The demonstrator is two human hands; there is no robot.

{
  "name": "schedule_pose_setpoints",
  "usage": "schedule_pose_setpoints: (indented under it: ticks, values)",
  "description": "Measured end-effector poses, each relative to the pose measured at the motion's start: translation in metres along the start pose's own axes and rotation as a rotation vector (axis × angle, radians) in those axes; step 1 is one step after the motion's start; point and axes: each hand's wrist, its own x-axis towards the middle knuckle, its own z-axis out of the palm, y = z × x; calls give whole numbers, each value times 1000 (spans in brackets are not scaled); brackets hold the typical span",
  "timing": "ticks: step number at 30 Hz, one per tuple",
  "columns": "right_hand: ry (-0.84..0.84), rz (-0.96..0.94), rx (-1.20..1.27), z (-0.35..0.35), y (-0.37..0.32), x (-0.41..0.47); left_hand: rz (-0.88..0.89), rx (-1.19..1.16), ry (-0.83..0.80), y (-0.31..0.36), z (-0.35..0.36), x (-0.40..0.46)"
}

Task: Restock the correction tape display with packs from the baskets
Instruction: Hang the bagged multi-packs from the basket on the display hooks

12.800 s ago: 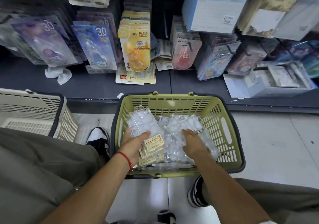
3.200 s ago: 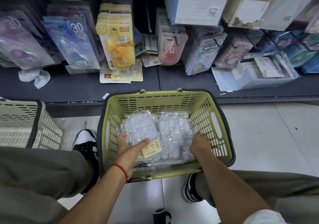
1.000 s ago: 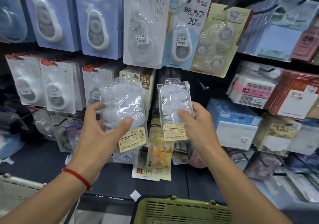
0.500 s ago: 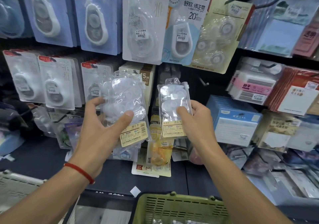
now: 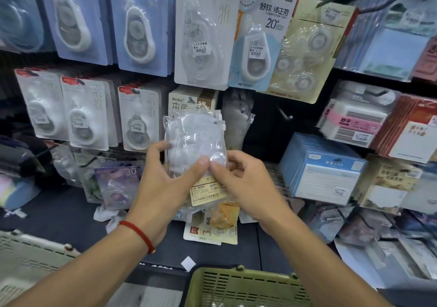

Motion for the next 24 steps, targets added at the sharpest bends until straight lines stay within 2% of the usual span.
schedule_pose_setpoints:
  ticks: [5,8,12,24]
  values:
    - [19,31,148,-8,2,-4,-73,-18,12,0,-2,2]
    - [123,53,223,-13,6,-2,-67,6,27,1,-6,4]
    - [275,54,167,-23,11,4,-14,103,119,3,-13,10]
    - [342,25,168,-20,8,-3,11,86,155,5,-19,11]
